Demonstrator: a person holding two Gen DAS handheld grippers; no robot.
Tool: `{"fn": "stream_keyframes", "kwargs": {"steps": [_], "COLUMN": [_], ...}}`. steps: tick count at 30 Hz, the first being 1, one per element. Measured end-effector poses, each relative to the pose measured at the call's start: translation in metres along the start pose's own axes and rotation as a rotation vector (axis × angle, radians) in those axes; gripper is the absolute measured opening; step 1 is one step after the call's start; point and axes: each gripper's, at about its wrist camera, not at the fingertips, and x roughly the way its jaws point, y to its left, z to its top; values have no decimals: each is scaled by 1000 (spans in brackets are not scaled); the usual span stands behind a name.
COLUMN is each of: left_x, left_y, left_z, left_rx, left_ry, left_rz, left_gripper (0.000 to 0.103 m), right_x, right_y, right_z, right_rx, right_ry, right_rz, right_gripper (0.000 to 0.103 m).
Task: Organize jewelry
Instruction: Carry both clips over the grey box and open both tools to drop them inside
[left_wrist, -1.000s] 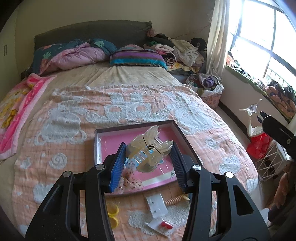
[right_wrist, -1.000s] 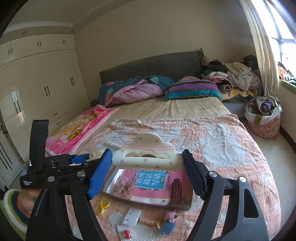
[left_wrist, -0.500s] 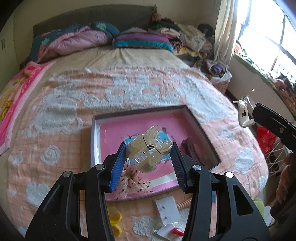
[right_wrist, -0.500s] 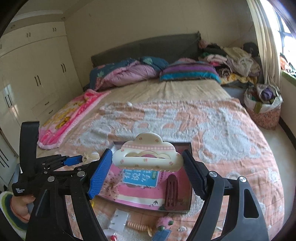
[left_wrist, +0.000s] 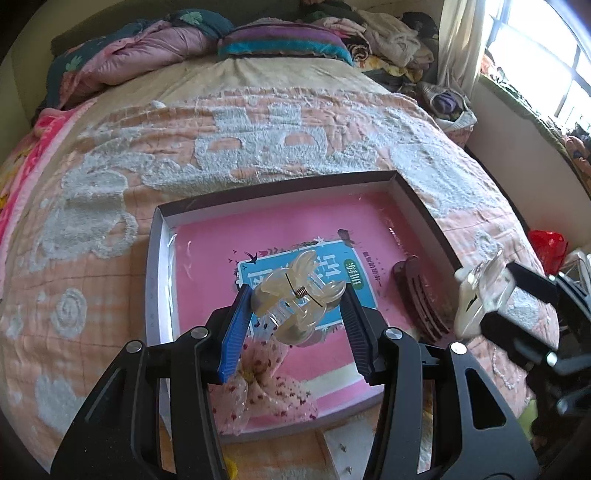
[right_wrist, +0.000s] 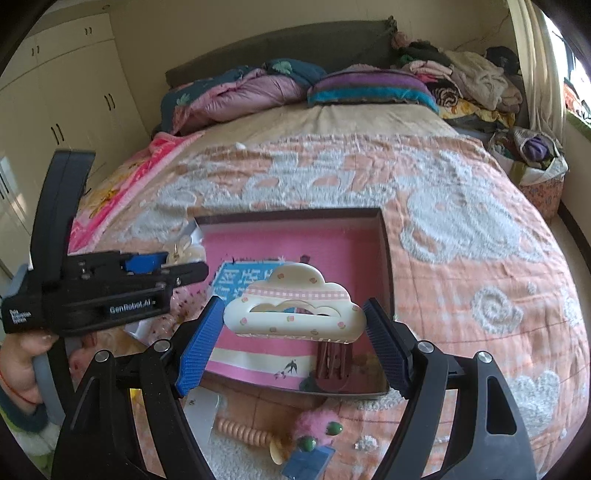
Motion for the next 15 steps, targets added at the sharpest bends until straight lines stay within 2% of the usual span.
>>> {"fn": "stream_keyframes", "kwargs": {"steps": [6, 11, 15], "left_x": [12, 22, 25], "left_y": [-1, -4, -7], "left_z": [-1, -4, -7], "left_rx": [2, 11, 6], "left_ry": [22, 42, 50], "left_rz": [16, 23, 22], "left_gripper": [40, 40, 40], "right_x": [19, 22, 8], "right_y": [-6, -12, -18], "right_z": [-9, -17, -20], "right_rx": [10, 45, 76], "right_ry": [43, 61, 36], "right_rz": [-9, 17, 32], "right_gripper": [76, 77, 86]}}
